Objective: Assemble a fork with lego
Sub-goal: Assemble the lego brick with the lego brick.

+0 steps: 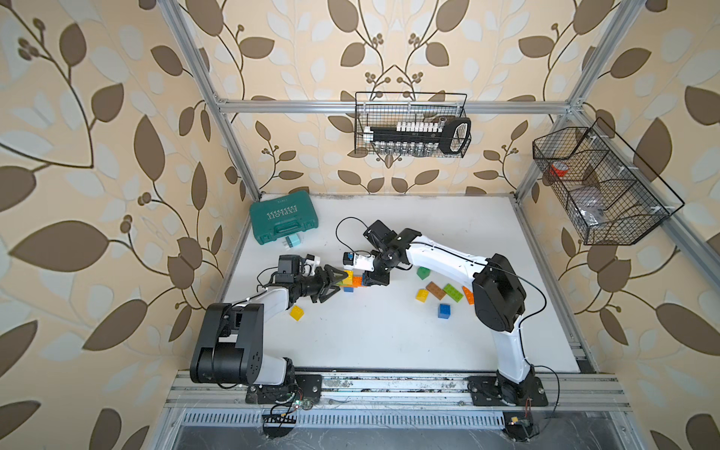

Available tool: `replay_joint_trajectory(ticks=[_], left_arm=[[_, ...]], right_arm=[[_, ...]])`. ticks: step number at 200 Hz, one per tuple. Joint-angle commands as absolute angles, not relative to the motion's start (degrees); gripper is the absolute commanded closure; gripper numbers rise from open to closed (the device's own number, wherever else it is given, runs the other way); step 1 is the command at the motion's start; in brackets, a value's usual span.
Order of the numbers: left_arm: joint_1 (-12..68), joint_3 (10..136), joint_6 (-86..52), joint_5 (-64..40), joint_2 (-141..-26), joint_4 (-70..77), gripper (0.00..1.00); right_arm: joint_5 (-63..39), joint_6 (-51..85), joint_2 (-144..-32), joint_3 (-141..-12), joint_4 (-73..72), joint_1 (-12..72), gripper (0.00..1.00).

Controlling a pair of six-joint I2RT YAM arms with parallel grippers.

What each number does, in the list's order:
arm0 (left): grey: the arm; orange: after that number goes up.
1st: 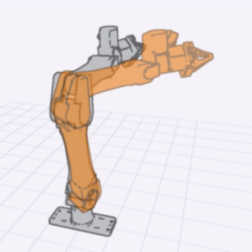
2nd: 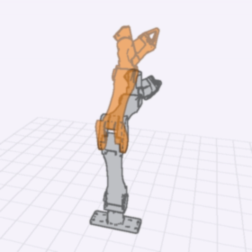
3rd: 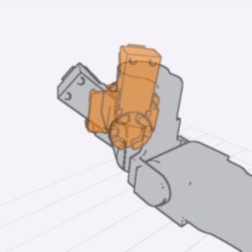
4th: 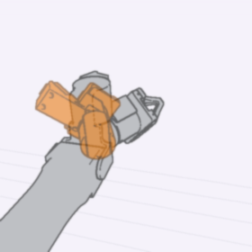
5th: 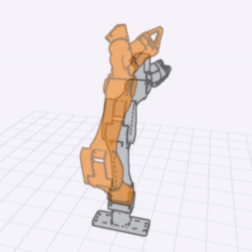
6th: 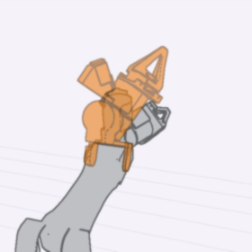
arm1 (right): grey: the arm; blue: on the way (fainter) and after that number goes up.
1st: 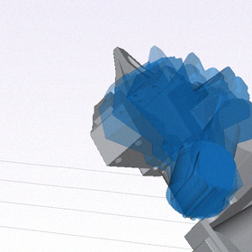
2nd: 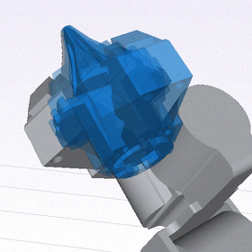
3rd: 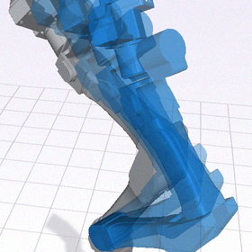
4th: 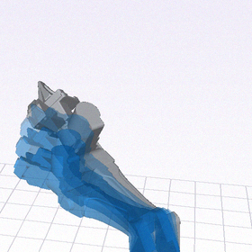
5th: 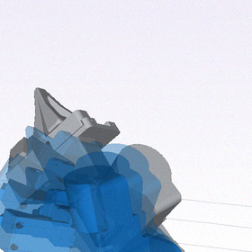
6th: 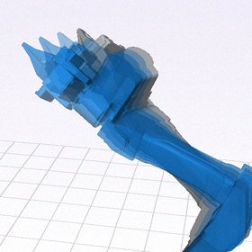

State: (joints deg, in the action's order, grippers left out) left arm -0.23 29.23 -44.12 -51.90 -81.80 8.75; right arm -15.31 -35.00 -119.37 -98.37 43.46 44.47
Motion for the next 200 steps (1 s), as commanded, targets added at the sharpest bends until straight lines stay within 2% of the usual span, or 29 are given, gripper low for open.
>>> replay_joint_trajectory(ticks=[1,200], left_arm=[[0.5,27.7,-43.6,-48.4,-84.1,5.4,0.29],[0.7,26.4,-44.7,-47.9,-84.8,7.0,0.3]], right_arm=[[-14.6,-35.8,-121.0,-100.7,44.4,45.0,0.7],[-9.1,-29.6,-124.4,-104.4,49.5,47.4,0.7]])
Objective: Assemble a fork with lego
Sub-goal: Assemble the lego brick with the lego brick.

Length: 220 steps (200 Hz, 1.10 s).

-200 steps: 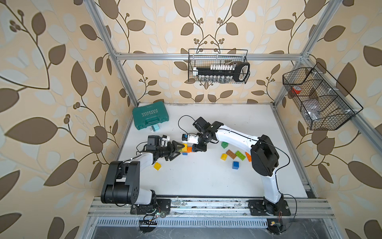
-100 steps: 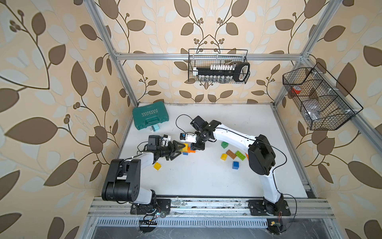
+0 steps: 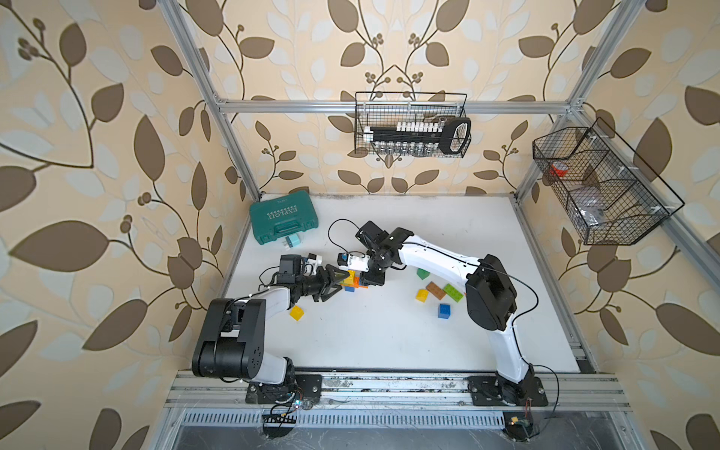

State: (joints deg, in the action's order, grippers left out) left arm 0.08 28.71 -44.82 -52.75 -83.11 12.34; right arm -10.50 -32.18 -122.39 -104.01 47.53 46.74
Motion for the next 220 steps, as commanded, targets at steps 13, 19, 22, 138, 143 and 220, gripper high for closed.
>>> replay_joint_trajectory(ticks=[13,19,22,138,143,220], left_arm=[[0.7,26.2,-44.6,-47.8,-84.7,7.0,0.3],[0.7,26.2,-44.6,-47.7,-84.6,7.0,0.3],[0.7,26.1,-44.6,-47.7,-84.7,7.1,0.3],[0.7,26.4,-44.6,-47.4,-85.2,6.9,0.3],[0.7,26.4,-44.6,-47.4,-85.2,7.0,0.3],[0.6,26.0,-45.1,-47.4,-85.3,7.6,0.3]], right_arm=[[-8.3,-28.9,-124.5,-104.4,49.8,47.4,0.7],[-8.0,-28.9,-124.5,-104.2,49.9,47.5,0.71],[-7.9,-29.0,-124.4,-104.1,49.8,47.4,0.71],[-7.1,-33.5,-122.2,-102.2,51.2,47.0,0.7],[-7.0,-33.5,-122.2,-102.4,51.2,47.0,0.7],[-10.9,-32.2,-127.1,-104.3,56.4,46.2,0.7]])
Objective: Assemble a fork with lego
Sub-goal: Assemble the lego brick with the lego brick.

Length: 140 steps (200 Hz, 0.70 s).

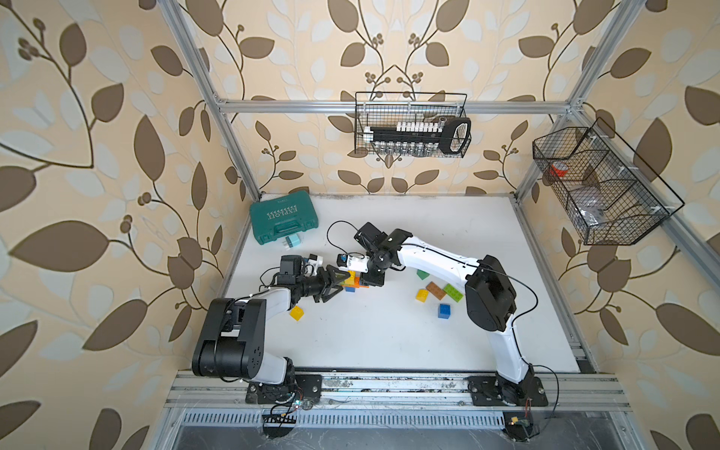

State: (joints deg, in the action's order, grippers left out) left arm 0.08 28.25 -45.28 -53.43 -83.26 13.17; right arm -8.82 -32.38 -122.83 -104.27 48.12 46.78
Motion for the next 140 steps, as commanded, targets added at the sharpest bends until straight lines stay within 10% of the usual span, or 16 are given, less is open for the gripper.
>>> replay_joint_trajectory(ticks=[1,140], left_arm=[[0.6,26.0,-45.1,-47.4,-85.3,7.6,0.3],[0.6,24.5,-46.1,-47.1,-88.5,10.7,0.3]], right_arm=[[-10.9,-32.1,-127.1,-104.3,56.5,46.2,0.7],[-15.0,-31.0,-128.8,-107.0,56.4,45.5,0.71]])
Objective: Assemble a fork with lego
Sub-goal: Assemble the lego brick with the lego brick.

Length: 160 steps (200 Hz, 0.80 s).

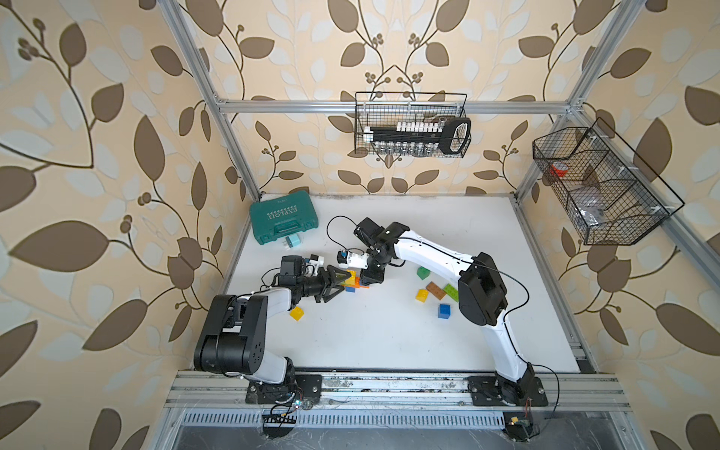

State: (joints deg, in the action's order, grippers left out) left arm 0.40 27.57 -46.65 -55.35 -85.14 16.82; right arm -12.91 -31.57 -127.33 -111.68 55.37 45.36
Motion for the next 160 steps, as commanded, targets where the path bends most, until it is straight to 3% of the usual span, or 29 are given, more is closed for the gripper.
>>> replay_joint_trajectory(ticks=[1,63,124,160], left_arm=[[0.6,24.5,-46.1,-47.1,-88.4,10.7,0.3],[0.5,25.0,-46.3,-47.2,-89.0,10.5,0.3],[0.6,24.7,-46.2,-45.9,-89.4,9.5,0.31],[0.5,24.4,-46.1,-45.4,-90.1,9.6,0.32]], right_arm=[[-15.0,-31.1,-128.7,-106.8,56.1,45.5,0.71],[-11.2,-36.4,-119.9,-97.0,42.0,46.7,0.72],[-19.0,-37.2,-122.4,-103.2,51.9,45.7,0.7],[-16.2,-34.3,-123.5,-103.5,51.6,45.9,0.7]])
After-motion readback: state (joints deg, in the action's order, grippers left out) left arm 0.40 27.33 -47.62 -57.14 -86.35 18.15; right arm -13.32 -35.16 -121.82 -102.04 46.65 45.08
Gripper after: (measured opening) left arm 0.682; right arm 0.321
